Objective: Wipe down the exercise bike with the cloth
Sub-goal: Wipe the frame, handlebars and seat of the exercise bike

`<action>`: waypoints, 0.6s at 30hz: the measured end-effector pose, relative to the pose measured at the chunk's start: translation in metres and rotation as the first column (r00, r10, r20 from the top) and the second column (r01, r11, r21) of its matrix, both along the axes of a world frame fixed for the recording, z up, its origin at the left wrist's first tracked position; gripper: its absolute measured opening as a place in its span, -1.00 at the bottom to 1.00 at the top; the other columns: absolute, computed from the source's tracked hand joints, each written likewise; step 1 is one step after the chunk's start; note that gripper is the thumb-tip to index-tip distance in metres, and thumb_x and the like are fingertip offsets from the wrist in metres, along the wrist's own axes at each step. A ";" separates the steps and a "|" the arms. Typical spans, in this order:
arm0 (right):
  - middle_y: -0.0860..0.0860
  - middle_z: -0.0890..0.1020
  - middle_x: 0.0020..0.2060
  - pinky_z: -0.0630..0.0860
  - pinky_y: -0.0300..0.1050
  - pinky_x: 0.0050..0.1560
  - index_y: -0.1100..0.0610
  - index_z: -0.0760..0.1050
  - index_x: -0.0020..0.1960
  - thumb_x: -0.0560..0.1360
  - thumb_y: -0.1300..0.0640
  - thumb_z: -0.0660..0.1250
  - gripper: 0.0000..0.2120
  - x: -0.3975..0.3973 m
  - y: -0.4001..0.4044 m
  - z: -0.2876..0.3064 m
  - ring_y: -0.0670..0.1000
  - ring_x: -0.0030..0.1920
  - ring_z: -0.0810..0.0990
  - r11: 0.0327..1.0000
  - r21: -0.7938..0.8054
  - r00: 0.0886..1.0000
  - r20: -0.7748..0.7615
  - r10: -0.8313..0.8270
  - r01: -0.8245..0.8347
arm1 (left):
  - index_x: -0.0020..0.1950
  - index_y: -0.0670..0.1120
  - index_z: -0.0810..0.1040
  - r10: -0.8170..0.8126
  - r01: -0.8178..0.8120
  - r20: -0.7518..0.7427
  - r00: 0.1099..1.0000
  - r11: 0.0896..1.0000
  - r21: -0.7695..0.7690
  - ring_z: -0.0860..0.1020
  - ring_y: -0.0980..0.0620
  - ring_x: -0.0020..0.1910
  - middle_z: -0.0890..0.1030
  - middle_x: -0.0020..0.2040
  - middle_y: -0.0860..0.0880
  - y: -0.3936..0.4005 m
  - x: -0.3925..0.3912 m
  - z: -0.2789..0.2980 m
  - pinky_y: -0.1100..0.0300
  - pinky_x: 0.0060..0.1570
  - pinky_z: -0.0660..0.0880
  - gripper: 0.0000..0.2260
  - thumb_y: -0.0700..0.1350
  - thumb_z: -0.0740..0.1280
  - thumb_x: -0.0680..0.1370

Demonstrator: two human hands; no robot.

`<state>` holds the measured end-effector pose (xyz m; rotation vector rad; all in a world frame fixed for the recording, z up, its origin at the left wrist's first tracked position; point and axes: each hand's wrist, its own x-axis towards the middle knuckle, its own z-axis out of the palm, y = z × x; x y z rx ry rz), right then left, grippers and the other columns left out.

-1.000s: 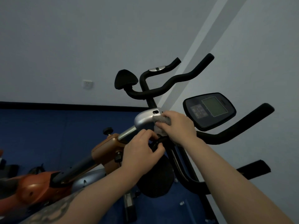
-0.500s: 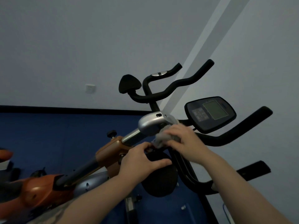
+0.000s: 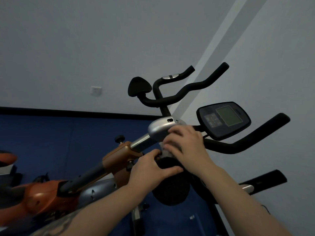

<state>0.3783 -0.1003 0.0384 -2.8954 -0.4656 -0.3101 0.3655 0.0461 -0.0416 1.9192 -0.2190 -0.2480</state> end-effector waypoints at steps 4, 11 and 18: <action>-0.25 0.61 0.08 -0.21 -0.08 0.50 -0.14 0.62 0.07 0.59 -0.08 0.24 -0.82 0.007 -0.007 -0.001 -0.36 0.32 0.31 0.990 0.115 0.955 -0.274 0.115 -0.086 | 0.11 0.27 0.50 -0.010 0.009 -0.017 1.000 0.999 -0.044 0.56 0.32 -0.06 0.62 -0.06 0.24 0.000 -0.001 0.000 0.13 -0.01 0.59 -0.36 0.51 0.38 0.11; -0.27 0.58 -0.16 0.31 -0.03 0.30 -0.12 0.62 -0.09 0.48 -0.21 0.27 -0.77 0.019 0.005 -0.007 -0.24 0.05 0.42 0.992 0.127 0.986 -0.169 0.012 0.010 | 0.00 0.32 0.49 0.008 -0.012 -0.045 0.999 0.995 -0.100 0.56 0.37 -0.09 0.62 -0.10 0.30 -0.001 -0.005 -0.005 0.14 -0.02 0.60 -0.47 0.47 0.44 0.12; -0.18 0.55 -0.23 0.47 0.05 0.03 -0.08 0.53 -0.21 0.41 -0.22 0.39 -0.78 0.024 -0.003 -0.004 -0.12 -0.12 0.51 0.978 0.203 0.995 -0.090 -0.032 0.050 | 0.03 0.31 0.51 0.007 -0.013 -0.060 0.998 0.996 -0.091 0.56 0.35 -0.05 0.62 -0.07 0.29 0.000 -0.005 -0.009 0.13 -0.02 0.60 -0.43 0.51 0.43 0.11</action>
